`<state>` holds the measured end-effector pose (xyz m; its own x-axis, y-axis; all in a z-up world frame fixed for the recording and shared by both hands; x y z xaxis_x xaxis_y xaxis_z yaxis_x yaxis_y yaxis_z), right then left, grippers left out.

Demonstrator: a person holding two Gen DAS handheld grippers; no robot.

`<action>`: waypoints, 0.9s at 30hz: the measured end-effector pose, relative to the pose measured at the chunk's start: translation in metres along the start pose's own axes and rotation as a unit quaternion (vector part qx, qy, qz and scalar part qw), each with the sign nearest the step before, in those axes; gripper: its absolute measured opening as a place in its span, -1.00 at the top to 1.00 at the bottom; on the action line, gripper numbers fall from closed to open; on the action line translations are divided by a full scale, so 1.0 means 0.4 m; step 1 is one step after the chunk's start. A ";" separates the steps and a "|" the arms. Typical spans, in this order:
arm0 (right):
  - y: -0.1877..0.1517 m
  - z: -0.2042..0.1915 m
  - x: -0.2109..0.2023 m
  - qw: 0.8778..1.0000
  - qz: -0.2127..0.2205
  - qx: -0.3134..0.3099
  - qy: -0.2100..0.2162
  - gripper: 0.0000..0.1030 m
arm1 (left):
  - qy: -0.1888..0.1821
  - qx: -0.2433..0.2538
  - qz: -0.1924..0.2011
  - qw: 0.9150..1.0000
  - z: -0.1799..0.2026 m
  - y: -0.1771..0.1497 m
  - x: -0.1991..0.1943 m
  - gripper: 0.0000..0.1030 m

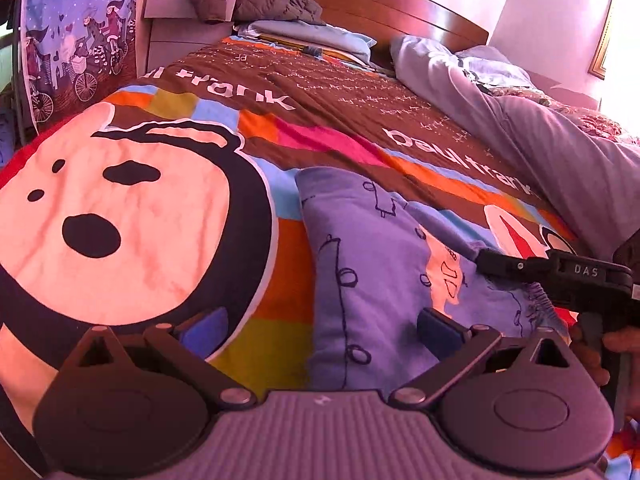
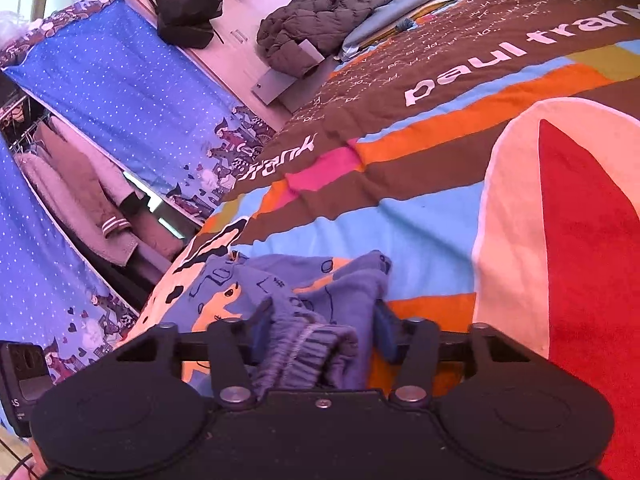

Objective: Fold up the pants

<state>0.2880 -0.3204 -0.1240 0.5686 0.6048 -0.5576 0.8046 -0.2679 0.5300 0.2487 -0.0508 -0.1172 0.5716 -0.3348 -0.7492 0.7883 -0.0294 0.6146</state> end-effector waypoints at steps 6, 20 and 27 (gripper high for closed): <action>-0.003 -0.005 0.004 1.000 -0.002 -0.005 -0.001 0.18 | -0.007 -0.010 0.007 1.000 -0.007 0.004 -0.010 -0.71; -0.009 -0.025 0.005 1.000 0.006 -0.023 -0.012 0.33 | -0.081 -0.063 -0.011 0.995 -0.002 -0.009 -0.007 0.40; -0.022 -0.068 -0.020 0.999 0.032 -0.021 -0.035 0.49 | -0.071 -0.100 -0.019 0.992 0.002 -0.004 -0.027 0.63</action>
<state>0.2718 -0.3026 -0.1069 0.6308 0.5332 -0.5637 0.7587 -0.2718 0.5920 0.2410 -0.0480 -0.1099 0.5140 -0.4664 -0.7200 0.8461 0.1377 0.5149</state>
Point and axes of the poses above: each gripper's, at about its wrist camera, not at the fingertips, and x roughly the way its jaws point, z to its right, y to its top, the point moved 9 cm from there along x, roughly the way its jaws point, and after that the axes turned 7 degrees about -z, right-handed, at the moved point
